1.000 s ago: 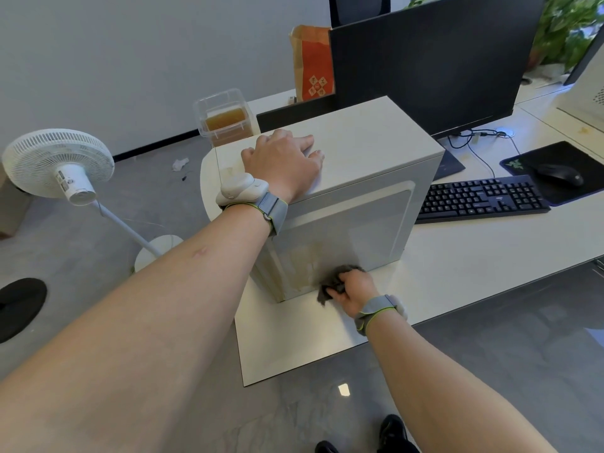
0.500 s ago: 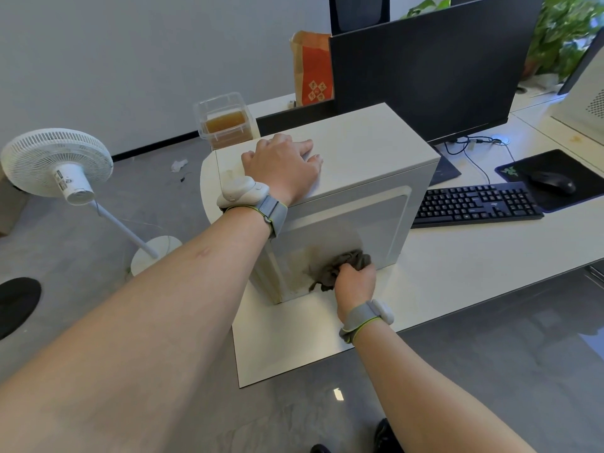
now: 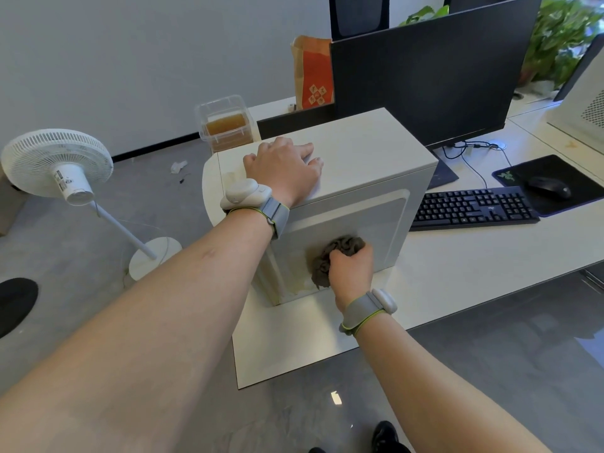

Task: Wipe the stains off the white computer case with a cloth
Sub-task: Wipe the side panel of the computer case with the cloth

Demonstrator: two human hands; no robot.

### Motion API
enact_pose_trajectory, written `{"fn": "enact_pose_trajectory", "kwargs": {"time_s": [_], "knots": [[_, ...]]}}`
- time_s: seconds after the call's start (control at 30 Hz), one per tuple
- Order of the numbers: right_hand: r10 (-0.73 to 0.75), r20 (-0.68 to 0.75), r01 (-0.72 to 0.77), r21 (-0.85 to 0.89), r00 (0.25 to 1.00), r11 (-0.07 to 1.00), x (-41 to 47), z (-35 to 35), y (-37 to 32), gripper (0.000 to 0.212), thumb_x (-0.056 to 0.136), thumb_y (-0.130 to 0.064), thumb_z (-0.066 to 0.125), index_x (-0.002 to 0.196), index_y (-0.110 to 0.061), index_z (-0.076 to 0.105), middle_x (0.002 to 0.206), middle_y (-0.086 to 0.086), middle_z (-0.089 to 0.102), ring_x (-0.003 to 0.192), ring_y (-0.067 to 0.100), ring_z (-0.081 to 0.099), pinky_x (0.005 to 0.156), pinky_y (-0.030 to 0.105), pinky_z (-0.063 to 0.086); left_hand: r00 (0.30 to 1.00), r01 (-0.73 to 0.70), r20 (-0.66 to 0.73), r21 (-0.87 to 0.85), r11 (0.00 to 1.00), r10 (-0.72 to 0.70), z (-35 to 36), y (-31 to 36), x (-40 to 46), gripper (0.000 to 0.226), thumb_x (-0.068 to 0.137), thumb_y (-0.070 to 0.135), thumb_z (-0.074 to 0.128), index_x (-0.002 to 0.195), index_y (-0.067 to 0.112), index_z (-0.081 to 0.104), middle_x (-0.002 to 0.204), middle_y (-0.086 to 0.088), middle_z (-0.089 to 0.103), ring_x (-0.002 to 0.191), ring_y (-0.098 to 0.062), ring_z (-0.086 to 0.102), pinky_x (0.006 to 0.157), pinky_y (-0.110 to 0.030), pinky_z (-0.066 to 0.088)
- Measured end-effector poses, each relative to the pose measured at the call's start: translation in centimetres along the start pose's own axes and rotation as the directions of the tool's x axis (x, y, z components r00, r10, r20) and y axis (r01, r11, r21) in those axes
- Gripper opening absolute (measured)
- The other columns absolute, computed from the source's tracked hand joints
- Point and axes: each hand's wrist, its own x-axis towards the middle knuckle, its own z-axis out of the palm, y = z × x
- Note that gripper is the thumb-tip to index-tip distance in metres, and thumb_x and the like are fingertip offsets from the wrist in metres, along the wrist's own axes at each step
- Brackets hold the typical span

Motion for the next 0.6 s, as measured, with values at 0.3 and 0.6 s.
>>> {"fn": "enact_pose_trajectory", "kwargs": {"time_s": [0.3,0.6], "knots": [[-0.016,0.009,0.016,0.010,1.000,1.000,-0.8,0.1,-1.0,0.027,0.091,-0.008,0.059,0.109,-0.021,0.043,0.098,0.003,0.060,0.085,0.020,0.060,0.082,0.042,0.056,1.000,0.003,0.002,0.001,1.000,-0.003,0.0,0.0,0.0,0.040,0.095,0.057,0.037,0.120,0.043,0.064,0.134,0.002,0.057,0.125,-0.031,0.048,0.099,-0.049,0.034],[-0.085,0.043,0.087,-0.050,0.995,0.995,-1.4,0.5,-0.9,0.027,0.085,-0.006,0.063,0.103,-0.021,0.049,0.090,0.001,0.061,0.083,0.023,0.063,0.079,0.044,0.059,1.000,0.003,0.001,-0.006,1.000,-0.003,0.0,0.0,0.0,0.040,0.094,0.058,0.037,0.120,0.043,0.064,0.132,0.003,0.058,0.124,-0.030,0.048,0.099,-0.051,0.034]]}}
